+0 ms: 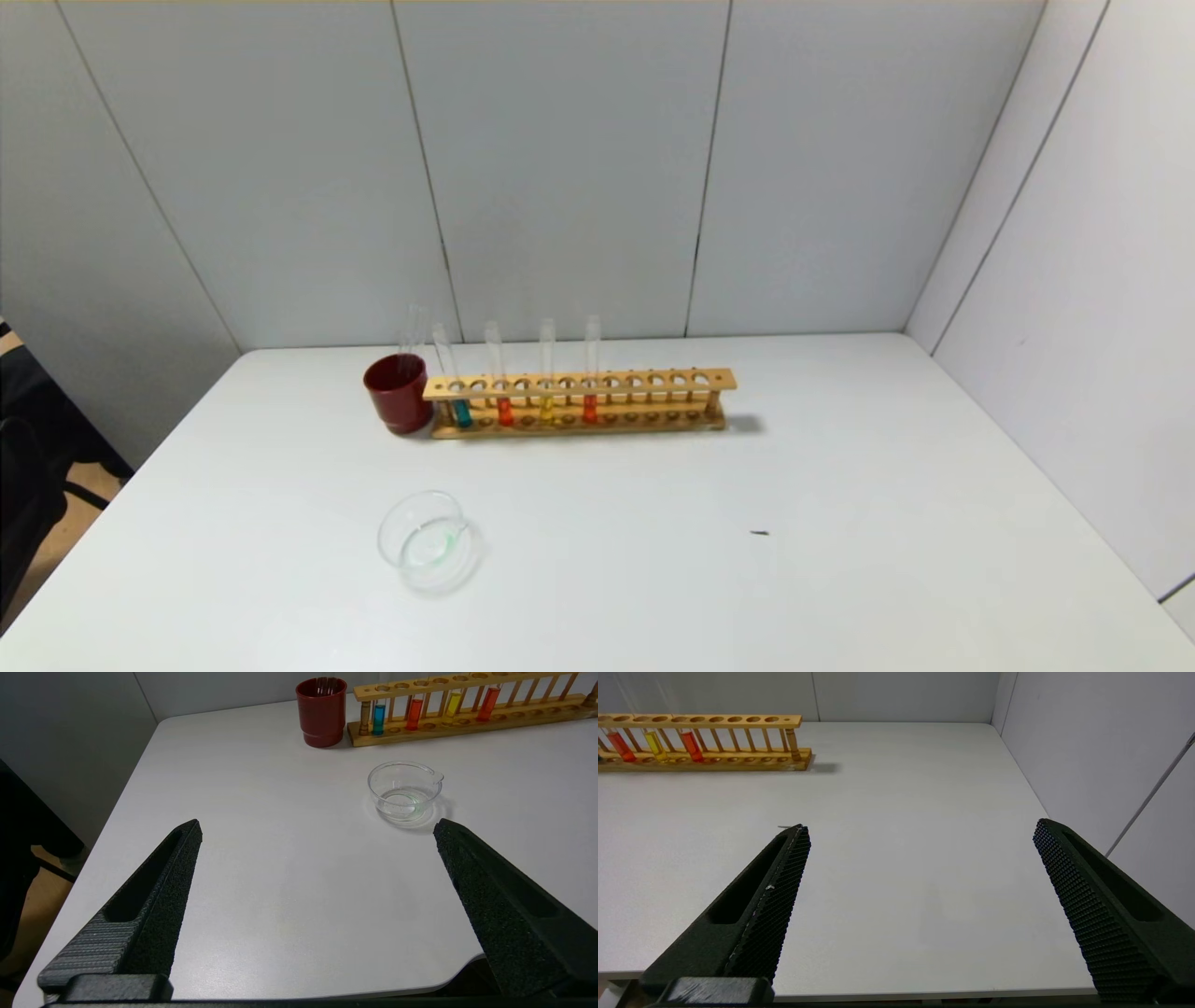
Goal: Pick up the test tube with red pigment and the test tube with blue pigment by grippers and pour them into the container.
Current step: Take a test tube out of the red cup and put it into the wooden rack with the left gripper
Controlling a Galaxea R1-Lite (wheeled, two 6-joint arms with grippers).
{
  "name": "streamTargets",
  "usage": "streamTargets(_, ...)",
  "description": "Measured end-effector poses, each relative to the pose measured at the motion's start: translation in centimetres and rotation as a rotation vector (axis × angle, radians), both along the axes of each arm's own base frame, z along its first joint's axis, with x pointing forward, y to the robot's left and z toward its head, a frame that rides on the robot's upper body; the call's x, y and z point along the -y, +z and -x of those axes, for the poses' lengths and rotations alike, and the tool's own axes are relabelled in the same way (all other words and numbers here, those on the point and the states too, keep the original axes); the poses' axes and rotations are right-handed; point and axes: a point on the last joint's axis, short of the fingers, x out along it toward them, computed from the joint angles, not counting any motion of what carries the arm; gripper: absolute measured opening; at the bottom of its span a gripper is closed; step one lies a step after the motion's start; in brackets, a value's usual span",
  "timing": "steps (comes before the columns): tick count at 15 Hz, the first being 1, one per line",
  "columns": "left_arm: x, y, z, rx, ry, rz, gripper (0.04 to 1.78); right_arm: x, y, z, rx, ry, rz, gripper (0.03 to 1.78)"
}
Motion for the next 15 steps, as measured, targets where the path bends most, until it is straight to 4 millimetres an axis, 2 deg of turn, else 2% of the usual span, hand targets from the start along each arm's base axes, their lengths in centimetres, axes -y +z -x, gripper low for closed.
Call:
streamTargets(3, 0.0, 0.1, 0.1, -0.002, -0.014, -0.002, 1.75, 0.0, 0.0, 0.0, 0.0, 0.0, 0.0, 1.75)
streamTargets(5, 0.1, 1.1, 0.4, 0.015, -0.05, 0.001, 1.75, 0.0, 0.0, 0.0, 0.0, 0.0, 0.0, 1.75)
streamTargets(8, 0.2, 3.8, 1.6, 0.006, -0.108, 0.002, 1.75, 0.0, 0.0, 0.0, 0.0, 0.0, 0.0, 1.75)
streamTargets(10, 0.3, 6.3, 1.7, -0.022, -0.145, 0.005, 1.75, 0.0, 0.0, 0.0, 0.0, 0.0, 0.0, 1.75)
streamTargets(12, 0.3, 8.8, 0.8, -0.049, -0.158, 0.007, 1.75, 0.0, 0.0, 0.0, 0.0, 0.0, 0.0, 1.75)
streamTargets(15, 0.4, 13.0, -2.5, -0.076, -0.171, 0.01, 1.75, 0.0, 0.0, 0.0, 0.0, -0.001, 0.0, 1.75)
